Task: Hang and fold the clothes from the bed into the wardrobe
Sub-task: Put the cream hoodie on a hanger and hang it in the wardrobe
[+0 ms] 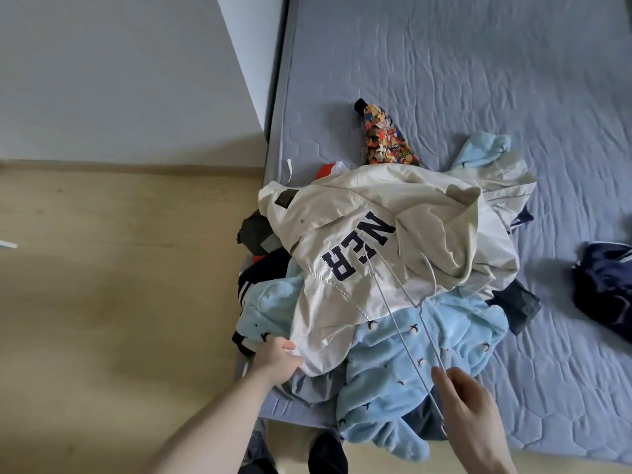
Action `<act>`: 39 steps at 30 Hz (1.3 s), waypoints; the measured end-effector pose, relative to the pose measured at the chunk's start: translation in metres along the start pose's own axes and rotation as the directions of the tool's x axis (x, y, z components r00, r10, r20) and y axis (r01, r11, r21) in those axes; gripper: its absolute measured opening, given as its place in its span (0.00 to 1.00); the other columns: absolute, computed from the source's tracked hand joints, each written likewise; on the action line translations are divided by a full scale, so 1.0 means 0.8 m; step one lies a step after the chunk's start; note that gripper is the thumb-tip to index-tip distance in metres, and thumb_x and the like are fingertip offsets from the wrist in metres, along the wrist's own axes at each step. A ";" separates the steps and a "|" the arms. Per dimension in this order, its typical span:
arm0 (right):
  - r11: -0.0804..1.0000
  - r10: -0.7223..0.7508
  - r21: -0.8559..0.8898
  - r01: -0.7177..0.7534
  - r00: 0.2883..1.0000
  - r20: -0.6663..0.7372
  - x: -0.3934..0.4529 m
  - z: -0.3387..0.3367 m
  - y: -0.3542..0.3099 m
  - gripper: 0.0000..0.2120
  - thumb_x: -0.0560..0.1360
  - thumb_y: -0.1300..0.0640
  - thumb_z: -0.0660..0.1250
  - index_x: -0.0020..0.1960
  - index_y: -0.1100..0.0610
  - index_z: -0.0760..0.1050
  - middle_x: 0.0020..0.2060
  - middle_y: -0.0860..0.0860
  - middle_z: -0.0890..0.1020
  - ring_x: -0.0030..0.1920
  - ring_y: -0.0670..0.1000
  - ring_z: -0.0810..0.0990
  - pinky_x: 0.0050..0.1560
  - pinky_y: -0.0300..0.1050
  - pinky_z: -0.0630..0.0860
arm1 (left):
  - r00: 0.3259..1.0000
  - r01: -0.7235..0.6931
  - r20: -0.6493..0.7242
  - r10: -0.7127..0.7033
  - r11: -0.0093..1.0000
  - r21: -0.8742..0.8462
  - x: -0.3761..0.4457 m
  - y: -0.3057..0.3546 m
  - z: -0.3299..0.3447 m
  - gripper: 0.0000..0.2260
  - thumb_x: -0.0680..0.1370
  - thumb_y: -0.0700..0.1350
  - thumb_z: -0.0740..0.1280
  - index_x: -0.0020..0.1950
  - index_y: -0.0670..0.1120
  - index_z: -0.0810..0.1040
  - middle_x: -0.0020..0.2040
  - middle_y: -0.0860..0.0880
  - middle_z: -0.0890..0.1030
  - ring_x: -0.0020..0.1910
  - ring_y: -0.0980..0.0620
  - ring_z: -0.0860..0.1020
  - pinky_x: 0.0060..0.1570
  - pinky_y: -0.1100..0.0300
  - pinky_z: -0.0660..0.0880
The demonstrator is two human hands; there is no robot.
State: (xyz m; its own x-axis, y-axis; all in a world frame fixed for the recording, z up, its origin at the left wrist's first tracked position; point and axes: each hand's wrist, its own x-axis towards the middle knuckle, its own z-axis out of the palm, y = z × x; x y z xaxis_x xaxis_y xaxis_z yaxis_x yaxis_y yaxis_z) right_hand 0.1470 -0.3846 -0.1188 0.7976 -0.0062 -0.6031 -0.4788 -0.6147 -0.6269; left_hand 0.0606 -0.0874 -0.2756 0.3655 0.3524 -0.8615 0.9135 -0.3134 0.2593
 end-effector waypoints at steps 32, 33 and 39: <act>0.848 -0.454 -0.361 0.388 0.883 -0.117 -0.149 -0.015 -0.141 0.26 0.68 0.58 0.80 0.52 0.54 0.63 0.47 0.51 0.76 0.46 0.53 0.72 0.45 0.50 0.70 | 0.625 -0.744 -0.346 0.700 0.401 -0.535 -0.567 0.162 -0.356 0.22 0.83 0.51 0.66 0.52 0.28 0.73 0.47 0.44 0.75 0.45 0.48 0.74 0.48 0.56 0.68; 0.851 -0.445 -0.361 0.382 0.889 -0.107 -0.140 -0.015 -0.145 0.21 0.71 0.60 0.76 0.50 0.53 0.64 0.44 0.52 0.78 0.42 0.53 0.74 0.41 0.51 0.72 | 0.621 -0.743 -0.336 0.708 0.396 -0.540 -0.572 0.160 -0.359 0.23 0.83 0.51 0.66 0.51 0.28 0.72 0.47 0.44 0.75 0.45 0.47 0.73 0.49 0.53 0.67; 0.879 -0.459 -0.198 0.433 0.882 -0.105 -0.114 -0.056 -0.188 0.04 0.74 0.58 0.62 0.45 0.58 0.74 0.33 0.51 0.78 0.34 0.55 0.75 0.33 0.49 0.70 | 0.528 -0.800 -0.500 0.686 0.599 -0.022 -0.554 0.123 -0.392 0.22 0.77 0.55 0.66 0.36 0.40 0.64 0.33 0.49 0.63 0.33 0.52 0.63 0.36 0.53 0.59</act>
State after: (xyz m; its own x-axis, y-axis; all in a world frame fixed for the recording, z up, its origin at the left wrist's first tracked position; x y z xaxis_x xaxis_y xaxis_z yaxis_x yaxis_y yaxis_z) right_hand 0.1628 -0.3274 0.0526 0.9620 0.1934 -0.1927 -0.0026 -0.6994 -0.7147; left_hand 0.0445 0.0021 0.2689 0.9092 0.4121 -0.0585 0.2590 -0.4501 0.8546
